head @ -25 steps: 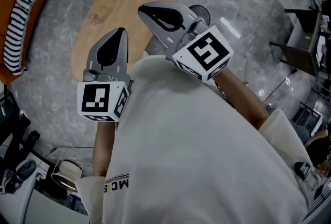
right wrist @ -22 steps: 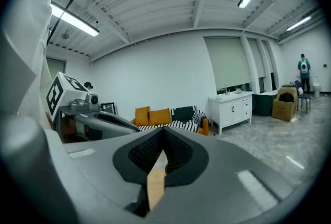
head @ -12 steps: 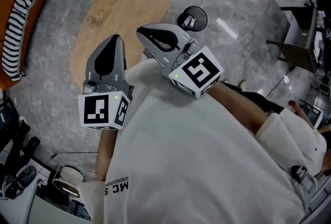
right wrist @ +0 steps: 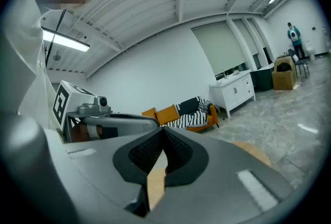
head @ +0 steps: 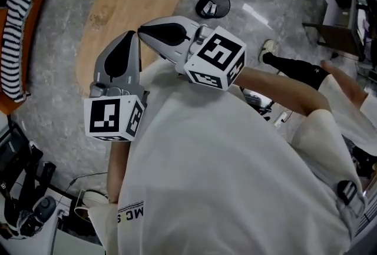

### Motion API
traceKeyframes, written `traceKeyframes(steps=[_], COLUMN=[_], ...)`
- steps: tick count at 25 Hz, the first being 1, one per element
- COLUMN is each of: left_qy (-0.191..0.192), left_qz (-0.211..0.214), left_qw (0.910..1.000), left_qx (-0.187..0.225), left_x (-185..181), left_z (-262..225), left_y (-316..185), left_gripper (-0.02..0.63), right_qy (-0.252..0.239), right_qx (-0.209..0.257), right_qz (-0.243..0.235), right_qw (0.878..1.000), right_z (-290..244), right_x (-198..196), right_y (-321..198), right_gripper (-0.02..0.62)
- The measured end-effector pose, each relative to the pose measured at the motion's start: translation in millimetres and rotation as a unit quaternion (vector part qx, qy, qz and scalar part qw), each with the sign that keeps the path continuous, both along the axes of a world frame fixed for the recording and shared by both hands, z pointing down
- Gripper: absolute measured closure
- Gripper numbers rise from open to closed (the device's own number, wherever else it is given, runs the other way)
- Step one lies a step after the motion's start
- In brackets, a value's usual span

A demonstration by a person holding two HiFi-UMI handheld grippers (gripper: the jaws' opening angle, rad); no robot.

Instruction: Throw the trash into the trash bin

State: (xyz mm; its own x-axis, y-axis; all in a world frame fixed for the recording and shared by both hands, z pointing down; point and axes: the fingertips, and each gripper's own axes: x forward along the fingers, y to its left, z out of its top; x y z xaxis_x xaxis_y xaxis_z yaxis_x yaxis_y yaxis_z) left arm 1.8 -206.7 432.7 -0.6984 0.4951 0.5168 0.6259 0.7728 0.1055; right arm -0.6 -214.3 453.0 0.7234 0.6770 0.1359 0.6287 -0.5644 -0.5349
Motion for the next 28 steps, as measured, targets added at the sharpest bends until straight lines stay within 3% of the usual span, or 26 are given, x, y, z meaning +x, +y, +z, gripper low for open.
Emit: traceKeyframes(steps=[16,21,28], left_qy=[-0.022,-0.016,-0.019], left_qz=[0.033,0.047,0.032], left_qw=[0.9991,0.9987,0.9992], left_qx=[0.016,0.016,0.018], left_x=[-4.8,-8.7,-9.3], left_z=[3.8,4.9,3.3], left_y=[-14.7,-17.3,-19.0], left_gripper=[0.606,0.606,0.606], right_qy=[0.004,0.007,-0.001], right_qx=[-0.003,0.004,0.003], right_qz=[0.062,0.052,0.036], right_qw=[0.998,0.999,0.999], right_z=[-2.6,0.0,-2.5], right_x=[-14.6,-10.4,-10.2], right_y=[-16.2,-18.0,-23.9], right_gripper=[0.575,0.575,0.577])
